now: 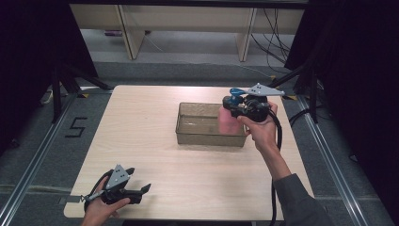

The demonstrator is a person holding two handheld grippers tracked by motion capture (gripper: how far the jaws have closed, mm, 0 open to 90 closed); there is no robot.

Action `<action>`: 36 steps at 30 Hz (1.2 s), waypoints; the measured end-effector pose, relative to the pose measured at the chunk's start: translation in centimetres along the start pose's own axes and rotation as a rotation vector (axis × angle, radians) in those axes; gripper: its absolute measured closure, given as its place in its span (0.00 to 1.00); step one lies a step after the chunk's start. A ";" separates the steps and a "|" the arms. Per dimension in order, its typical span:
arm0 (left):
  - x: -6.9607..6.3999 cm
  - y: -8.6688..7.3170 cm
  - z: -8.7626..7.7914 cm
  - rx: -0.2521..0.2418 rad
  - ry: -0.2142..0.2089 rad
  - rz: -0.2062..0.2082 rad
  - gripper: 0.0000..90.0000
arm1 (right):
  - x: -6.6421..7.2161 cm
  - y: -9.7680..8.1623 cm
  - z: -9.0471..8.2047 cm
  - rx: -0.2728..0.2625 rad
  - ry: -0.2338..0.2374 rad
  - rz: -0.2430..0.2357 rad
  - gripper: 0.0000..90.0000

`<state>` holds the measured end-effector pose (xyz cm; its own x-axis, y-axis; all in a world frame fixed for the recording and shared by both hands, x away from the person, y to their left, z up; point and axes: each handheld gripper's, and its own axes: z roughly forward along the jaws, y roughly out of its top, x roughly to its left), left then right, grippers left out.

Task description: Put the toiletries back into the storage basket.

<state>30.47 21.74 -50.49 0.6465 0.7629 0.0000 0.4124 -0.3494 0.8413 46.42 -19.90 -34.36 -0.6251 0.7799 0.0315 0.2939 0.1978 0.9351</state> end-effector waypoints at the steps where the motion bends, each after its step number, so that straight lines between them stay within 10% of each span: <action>1: 0.1 0.0 0.0 -0.003 -0.001 0.010 0.17 | -0.3 -0.1 0.2 0.001 0.001 0.001 0.59; 21: -0.1 -0.1 0.0 0.000 -0.005 -0.002 0.17 | -3.6 -3.4 2.9 0.054 -0.113 0.061 0.59; 36: 0.0 0.0 0.1 -0.009 -0.006 0.004 0.17 | -4.1 -5.2 3.1 0.045 -0.110 0.069 0.59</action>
<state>30.53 21.68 -50.51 0.6521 0.7581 0.0004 0.4037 -0.3478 0.8462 49.66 -22.30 -40.44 -0.5198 0.8526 0.0541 0.3675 0.1660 0.9151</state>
